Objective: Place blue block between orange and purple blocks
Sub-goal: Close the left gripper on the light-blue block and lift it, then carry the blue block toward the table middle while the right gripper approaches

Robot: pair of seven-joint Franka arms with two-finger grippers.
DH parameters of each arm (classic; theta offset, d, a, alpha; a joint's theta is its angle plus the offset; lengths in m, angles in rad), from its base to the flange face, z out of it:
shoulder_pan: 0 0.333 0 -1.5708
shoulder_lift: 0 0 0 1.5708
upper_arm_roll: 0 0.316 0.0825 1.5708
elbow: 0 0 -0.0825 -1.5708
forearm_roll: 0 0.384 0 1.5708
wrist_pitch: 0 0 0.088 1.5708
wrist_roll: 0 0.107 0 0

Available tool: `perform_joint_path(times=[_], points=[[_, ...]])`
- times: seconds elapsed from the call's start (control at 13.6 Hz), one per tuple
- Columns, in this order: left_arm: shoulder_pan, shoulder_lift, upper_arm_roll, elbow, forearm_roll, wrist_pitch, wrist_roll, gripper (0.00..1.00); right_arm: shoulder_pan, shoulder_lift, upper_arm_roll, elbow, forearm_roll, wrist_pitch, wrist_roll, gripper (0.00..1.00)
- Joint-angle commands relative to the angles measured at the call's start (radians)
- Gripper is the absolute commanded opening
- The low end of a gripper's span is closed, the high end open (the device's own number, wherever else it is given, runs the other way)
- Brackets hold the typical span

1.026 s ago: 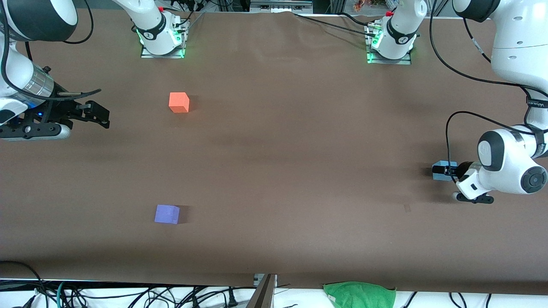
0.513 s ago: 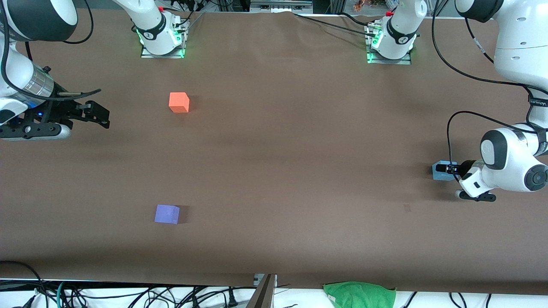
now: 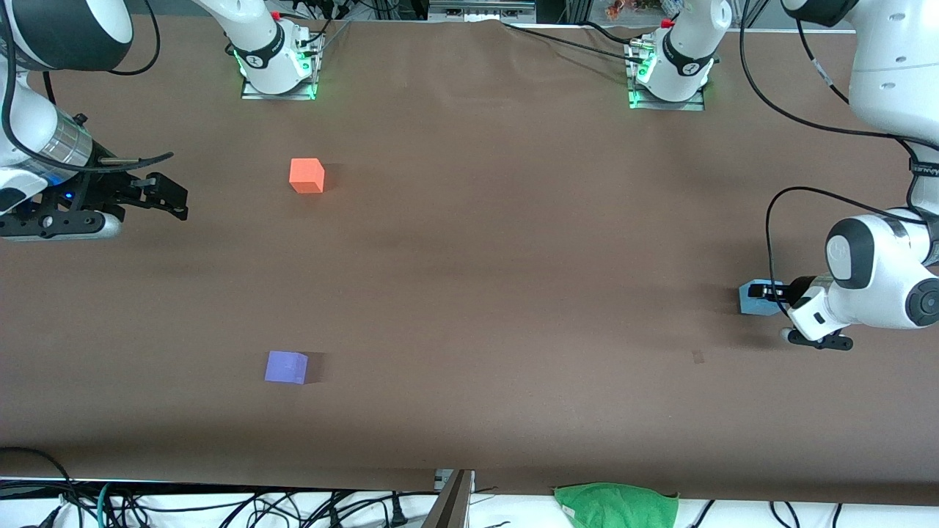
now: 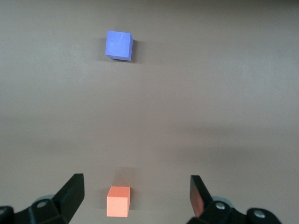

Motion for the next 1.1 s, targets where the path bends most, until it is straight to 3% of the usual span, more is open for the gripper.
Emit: perform_joint_path(times=[0.0,0.44,0.81,1.03], points=[[-0.007,-0.086,-0.091,-0.011,-0.02,-0.037,-0.084,0.36,-0.005,-0.005,0.003,0.001,0.002,0.0,-0.013,1.0],[-0.042,-0.099,-0.332,0.02,-0.017,-0.029,-0.428,0.36,-0.006,0.009,0.001,0.001,0.002,-0.007,0.004,1.0],[-0.275,-0.038,-0.33,0.123,-0.008,-0.021,-0.733,0.4,-0.006,0.009,0.001,0.001,0.004,-0.01,0.075,1.0],[-0.384,0.038,-0.324,0.209,-0.005,0.008,-0.804,0.39,-0.003,0.009,0.003,0.001,0.002,-0.01,0.067,1.0]])
